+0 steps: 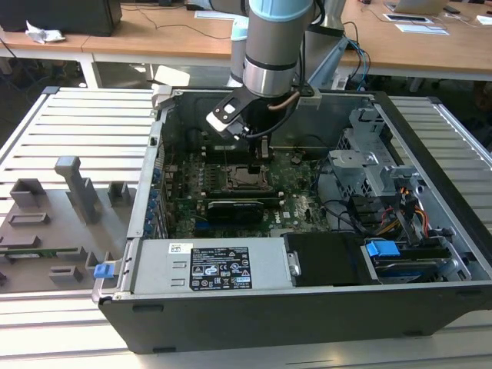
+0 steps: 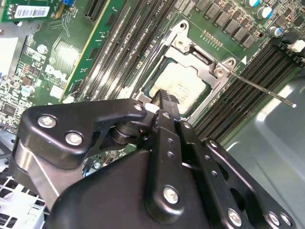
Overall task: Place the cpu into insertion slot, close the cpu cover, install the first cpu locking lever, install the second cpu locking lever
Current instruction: 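Close the cpu cover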
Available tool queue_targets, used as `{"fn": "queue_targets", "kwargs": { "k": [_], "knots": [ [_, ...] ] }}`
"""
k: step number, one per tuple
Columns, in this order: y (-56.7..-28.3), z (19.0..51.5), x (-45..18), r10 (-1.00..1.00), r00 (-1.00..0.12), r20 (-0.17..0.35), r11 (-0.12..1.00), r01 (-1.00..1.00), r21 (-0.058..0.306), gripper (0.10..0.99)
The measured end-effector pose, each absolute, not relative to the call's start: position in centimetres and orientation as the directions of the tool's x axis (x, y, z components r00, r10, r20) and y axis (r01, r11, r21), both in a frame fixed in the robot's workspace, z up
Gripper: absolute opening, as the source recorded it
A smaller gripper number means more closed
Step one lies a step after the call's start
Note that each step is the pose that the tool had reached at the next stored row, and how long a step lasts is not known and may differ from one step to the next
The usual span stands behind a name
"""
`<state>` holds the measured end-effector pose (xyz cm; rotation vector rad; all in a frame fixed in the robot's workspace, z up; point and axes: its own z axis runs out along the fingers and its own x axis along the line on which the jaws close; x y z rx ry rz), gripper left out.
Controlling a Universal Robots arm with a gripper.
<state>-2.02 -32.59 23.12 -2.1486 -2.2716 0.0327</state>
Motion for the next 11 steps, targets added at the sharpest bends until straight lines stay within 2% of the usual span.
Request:
{"fn": "queue_targets", "kwargs": {
  "k": [6,11],
  "knots": [
    [-32.6,26.4,-2.0,0.998,-0.056,-0.004,0.056,0.998,-0.025,0.110],
    [-32.6,27.7,-2.0,0.998,-0.056,-0.004,0.056,0.998,-0.025,0.110]
  ]
}}
